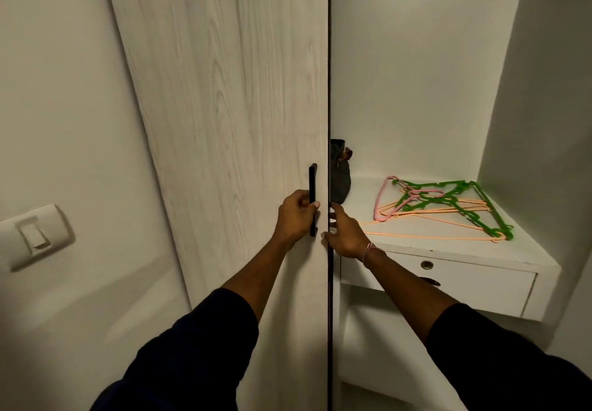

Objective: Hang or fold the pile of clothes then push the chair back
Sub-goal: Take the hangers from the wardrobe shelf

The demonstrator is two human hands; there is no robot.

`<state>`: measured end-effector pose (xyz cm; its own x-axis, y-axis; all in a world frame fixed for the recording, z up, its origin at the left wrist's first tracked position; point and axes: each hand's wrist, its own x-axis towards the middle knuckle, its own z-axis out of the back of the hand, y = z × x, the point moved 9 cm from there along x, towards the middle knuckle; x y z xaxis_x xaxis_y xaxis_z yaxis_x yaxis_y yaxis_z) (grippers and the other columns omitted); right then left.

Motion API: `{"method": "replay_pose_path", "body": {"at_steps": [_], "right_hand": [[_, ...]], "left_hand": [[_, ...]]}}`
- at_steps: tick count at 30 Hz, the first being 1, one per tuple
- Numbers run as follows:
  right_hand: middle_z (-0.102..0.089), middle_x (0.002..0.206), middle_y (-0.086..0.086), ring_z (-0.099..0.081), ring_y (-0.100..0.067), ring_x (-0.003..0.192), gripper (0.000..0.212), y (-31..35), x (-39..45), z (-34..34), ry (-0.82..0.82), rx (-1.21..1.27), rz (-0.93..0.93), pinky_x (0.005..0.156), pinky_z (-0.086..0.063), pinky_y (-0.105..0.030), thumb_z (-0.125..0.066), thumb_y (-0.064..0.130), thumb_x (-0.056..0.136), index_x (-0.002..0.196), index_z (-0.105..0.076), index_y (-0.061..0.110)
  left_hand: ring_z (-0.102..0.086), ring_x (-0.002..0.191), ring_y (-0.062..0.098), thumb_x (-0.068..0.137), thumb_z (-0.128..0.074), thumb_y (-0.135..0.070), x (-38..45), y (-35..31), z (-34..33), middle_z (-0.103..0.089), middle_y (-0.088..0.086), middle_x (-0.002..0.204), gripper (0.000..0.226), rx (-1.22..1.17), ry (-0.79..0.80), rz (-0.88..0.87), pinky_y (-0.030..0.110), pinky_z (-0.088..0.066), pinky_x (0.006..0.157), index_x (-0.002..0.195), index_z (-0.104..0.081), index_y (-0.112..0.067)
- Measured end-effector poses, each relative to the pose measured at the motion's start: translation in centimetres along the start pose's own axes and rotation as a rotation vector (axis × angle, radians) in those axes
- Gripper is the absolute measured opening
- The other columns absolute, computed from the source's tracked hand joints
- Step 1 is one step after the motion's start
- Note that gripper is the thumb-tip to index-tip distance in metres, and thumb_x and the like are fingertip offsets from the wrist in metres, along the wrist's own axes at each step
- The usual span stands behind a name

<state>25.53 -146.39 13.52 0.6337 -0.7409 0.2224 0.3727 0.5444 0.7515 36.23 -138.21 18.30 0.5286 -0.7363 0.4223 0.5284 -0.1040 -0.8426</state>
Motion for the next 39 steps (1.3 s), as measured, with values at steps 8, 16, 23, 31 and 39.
{"method": "replay_pose_path", "body": {"at_steps": [8,16,23,31,39], "right_hand": [[-0.063,0.133,-0.012,-0.063,-0.032,0.117,0.06,-0.8,0.6,-0.6,-0.058,0.144,-0.029,0.096,-0.05,-0.036,-0.075,0.015,0.089,0.142,-0.046,0.013],[-0.069,0.12,-0.012,-0.065,-0.03,0.107,0.047,3.0,-4.3,-1.5,-0.088,0.065,0.06,0.082,-0.044,-0.025,-0.074,0.02,0.091,0.135,-0.058,0.013],[-0.057,0.072,0.013,-0.053,-0.003,0.062,0.048,7.3,-10.4,-5.3,0.003,0.098,0.116,0.053,-0.038,-0.007,-0.077,0.02,0.087,0.131,-0.058,0.02],[-0.064,0.129,-0.001,-0.06,-0.016,0.112,0.054,18.4,-16.8,-10.0,0.118,0.237,0.302,0.085,-0.048,-0.019,-0.076,0.023,0.089,0.138,-0.052,0.021],[-0.054,0.146,-0.005,-0.052,-0.027,0.133,0.072,25.7,-19.8,-16.9,0.19,0.162,0.338,0.105,-0.048,-0.041,-0.07,0.019,0.093,0.155,-0.033,0.024]], "left_hand": [[-0.073,0.083,0.028,0.098,-0.062,-0.016,-0.8,1.2,0.4,-0.074,0.012,0.085,0.016,-0.162,-0.052,0.049,0.045,-0.059,0.088,0.104,-0.073,-0.006],[-0.074,0.087,0.027,0.097,-0.064,-0.018,-6.0,0.3,4.0,-0.075,0.013,0.092,0.022,-0.226,-0.035,0.053,0.043,-0.059,0.091,0.111,-0.073,-0.004],[-0.07,0.083,0.038,0.093,-0.069,-0.016,-12.7,-0.7,10.7,-0.073,0.022,0.092,0.022,-0.293,-0.012,0.042,0.041,-0.061,0.085,0.109,-0.074,-0.002],[-0.07,0.079,0.024,0.095,-0.067,-0.014,-19.4,0.1,20.0,-0.072,0.016,0.085,0.023,-0.295,-0.091,0.072,0.046,-0.059,0.088,0.11,-0.073,0.002],[-0.071,0.094,0.015,0.096,-0.065,-0.012,-25.0,1.1,28.9,-0.075,0.008,0.104,0.03,-0.169,-0.278,0.117,0.035,-0.057,0.094,0.126,-0.068,-0.007]]}}
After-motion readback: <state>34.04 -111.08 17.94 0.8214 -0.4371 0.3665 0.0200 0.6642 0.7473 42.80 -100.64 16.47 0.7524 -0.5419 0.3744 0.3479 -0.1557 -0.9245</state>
